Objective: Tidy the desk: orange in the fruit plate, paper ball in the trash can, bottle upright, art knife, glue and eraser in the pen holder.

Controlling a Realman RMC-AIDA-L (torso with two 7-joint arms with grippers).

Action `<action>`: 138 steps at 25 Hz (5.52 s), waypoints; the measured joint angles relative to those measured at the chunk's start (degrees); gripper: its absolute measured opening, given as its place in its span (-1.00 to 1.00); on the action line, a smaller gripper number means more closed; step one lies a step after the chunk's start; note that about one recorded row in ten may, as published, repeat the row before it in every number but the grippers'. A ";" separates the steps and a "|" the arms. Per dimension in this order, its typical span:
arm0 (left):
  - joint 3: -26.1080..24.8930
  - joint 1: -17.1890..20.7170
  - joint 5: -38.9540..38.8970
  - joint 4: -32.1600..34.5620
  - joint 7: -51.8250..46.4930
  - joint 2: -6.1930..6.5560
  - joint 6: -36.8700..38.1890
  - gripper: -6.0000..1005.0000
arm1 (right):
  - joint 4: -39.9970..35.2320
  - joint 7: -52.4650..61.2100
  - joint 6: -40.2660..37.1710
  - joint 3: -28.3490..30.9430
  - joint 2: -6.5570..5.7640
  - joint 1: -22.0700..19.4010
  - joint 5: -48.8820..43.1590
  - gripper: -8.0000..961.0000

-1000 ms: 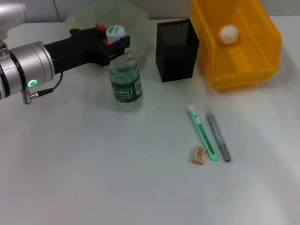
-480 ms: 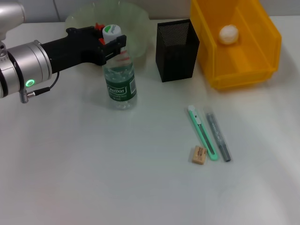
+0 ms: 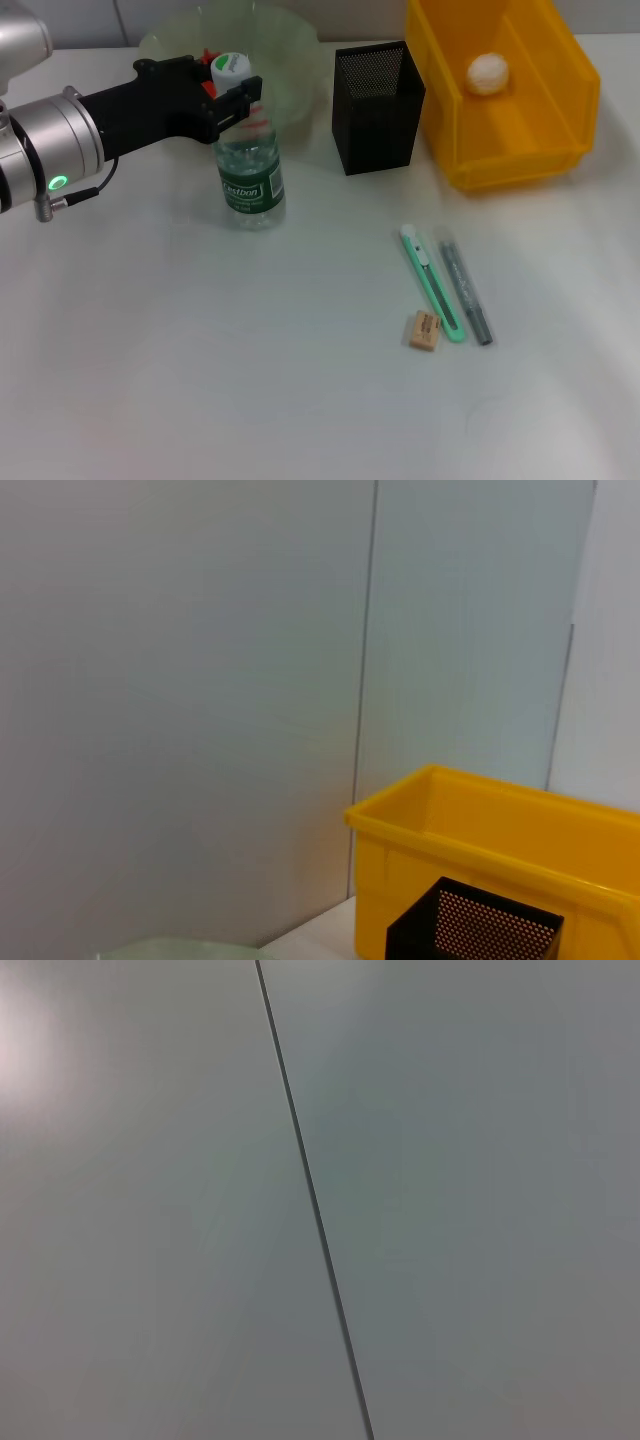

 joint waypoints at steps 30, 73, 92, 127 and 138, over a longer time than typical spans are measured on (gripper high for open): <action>-4.77 -0.62 -14.51 2.26 16.87 0.13 6.56 0.55 | -33.20 51.89 1.78 -4.83 -0.05 2.43 -39.08 0.39; -21.74 -1.98 -9.11 1.04 19.27 0.59 10.09 0.55 | -43.44 133.69 9.80 -33.55 -0.02 24.85 -100.72 0.16; -22.51 -1.61 -9.37 -0.15 20.17 0.57 9.67 0.55 | -32.92 131.84 15.82 -35.51 0.33 32.64 -100.59 0.16; -25.14 -1.73 -9.69 -0.97 21.57 0.32 10.11 0.55 | -25.92 131.71 22.50 -38.74 0.60 34.58 -99.61 0.16; -25.26 -2.14 -9.68 -1.68 22.25 0.32 9.97 0.55 | -24.68 131.63 22.99 -41.42 0.62 35.40 -97.04 0.16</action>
